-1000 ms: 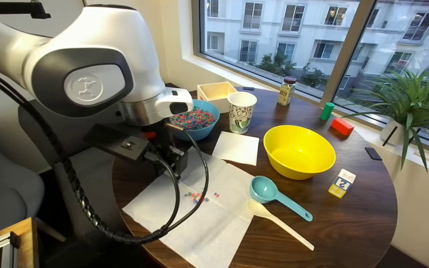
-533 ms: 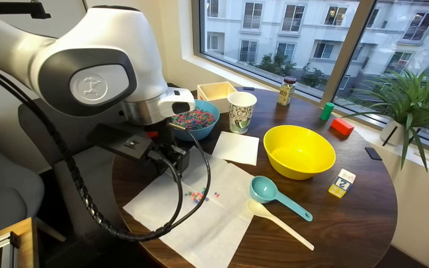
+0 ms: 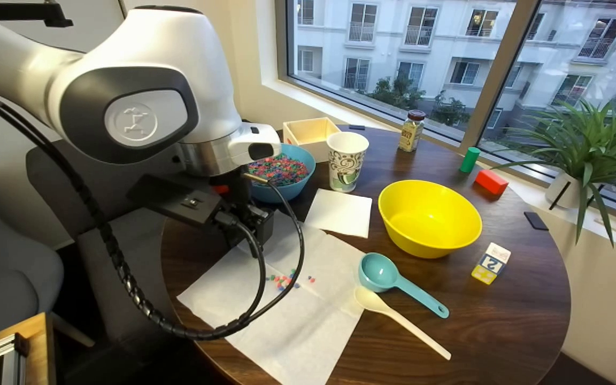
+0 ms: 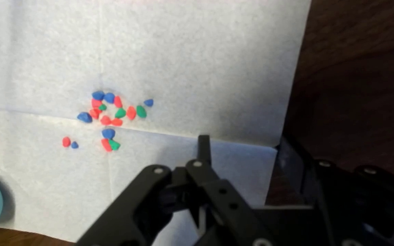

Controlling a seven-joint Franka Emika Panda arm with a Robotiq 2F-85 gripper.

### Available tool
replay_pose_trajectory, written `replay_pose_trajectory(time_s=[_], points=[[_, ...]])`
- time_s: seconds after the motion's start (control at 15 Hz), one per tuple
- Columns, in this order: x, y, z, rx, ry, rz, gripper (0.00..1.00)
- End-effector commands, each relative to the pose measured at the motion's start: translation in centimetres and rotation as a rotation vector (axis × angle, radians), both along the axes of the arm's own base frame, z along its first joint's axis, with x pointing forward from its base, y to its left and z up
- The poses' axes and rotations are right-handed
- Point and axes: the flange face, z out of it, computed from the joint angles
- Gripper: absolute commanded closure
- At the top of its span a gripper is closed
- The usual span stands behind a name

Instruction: Pick up some if the substance in the blue bowl and put it on the white paper towel, fold the paper towel into half from left to right

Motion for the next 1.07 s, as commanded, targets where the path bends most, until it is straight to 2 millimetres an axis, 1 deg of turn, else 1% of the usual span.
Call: replay_pose_trajectory(time_s=[0.0,0.07,0.13,0.2,0.27,0.33,0.47,0.53,0.6,0.67,0.87,1.0], points=[[0.38,0.35,-0.22,0.016,-0.002,0.013,0.41],[0.42,0.37,-0.27,0.018,-0.001,0.012,0.42],[0.47,0.38,-0.34,0.020,0.000,0.011,0.41],[0.51,0.38,-0.42,0.020,0.001,0.010,0.42],[0.54,0.36,-0.53,0.020,0.004,0.010,0.46],[0.54,0.35,-0.62,0.020,0.007,0.009,0.52],[0.58,0.34,-0.67,0.021,0.009,0.006,0.78],[0.59,0.37,-0.68,0.023,0.009,0.005,0.88],[0.58,0.42,-0.70,0.025,0.010,0.005,0.95],[0.58,0.44,-0.75,0.026,0.011,0.005,0.99],[0.64,0.42,-0.93,0.029,0.015,0.003,1.00],[0.57,0.88,-0.69,0.037,0.013,0.010,1.00]])
